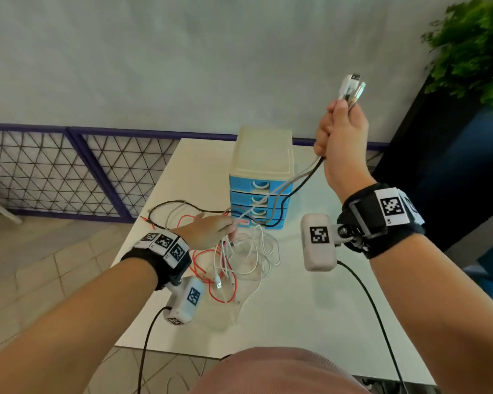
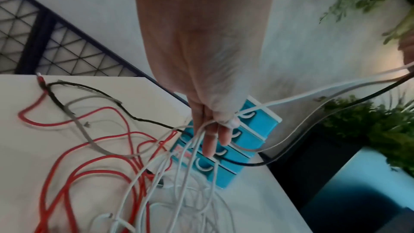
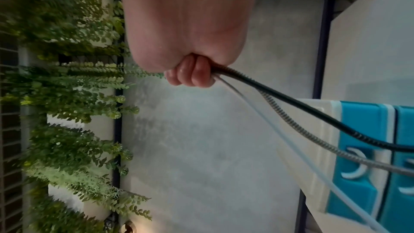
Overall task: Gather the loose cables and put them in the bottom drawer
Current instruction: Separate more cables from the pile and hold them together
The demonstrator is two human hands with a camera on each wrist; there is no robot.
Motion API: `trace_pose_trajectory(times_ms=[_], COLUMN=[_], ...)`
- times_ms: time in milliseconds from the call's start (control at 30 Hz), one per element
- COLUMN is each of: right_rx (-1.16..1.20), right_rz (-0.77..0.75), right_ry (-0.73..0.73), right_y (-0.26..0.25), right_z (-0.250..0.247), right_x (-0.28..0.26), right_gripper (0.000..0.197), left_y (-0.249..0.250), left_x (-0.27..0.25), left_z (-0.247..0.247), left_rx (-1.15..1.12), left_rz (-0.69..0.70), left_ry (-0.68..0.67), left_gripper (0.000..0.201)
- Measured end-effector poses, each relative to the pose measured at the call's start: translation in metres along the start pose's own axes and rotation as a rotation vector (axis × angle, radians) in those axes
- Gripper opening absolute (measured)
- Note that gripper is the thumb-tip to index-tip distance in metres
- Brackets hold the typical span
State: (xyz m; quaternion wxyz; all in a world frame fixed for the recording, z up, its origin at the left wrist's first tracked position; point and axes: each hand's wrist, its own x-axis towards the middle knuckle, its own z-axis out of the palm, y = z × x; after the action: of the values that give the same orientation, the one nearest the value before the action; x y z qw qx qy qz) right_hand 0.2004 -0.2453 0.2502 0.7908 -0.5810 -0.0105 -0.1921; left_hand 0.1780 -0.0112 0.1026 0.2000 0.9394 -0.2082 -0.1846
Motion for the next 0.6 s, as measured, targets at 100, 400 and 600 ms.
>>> trace_pose_trajectory(times_ms=[100,400,600], right_rx=[-0.338,-1.253,-0.885], right_rz=[-0.099,0.099,0.099], right_ry=[-0.089,-0.762,-0.479], right_y=[-0.006,0.058,0.039], right_z=[-0.002,-0.004,-0.007], right_x=[0.003,-0.031,-0.02], right_gripper=[0.025,0.036,0.036], left_y=[-0.001,0.048,0.036], left_x=[0.007,0.029,0.026], left_z=[-0.003,-0.059,-0.042], left_rx=[-0.024,-0.156,-0.24], left_rz=[0.006,0.269,0.247], left_ry=[0.121,0.394,0.23], left_gripper=[0.034,0.024,0.028])
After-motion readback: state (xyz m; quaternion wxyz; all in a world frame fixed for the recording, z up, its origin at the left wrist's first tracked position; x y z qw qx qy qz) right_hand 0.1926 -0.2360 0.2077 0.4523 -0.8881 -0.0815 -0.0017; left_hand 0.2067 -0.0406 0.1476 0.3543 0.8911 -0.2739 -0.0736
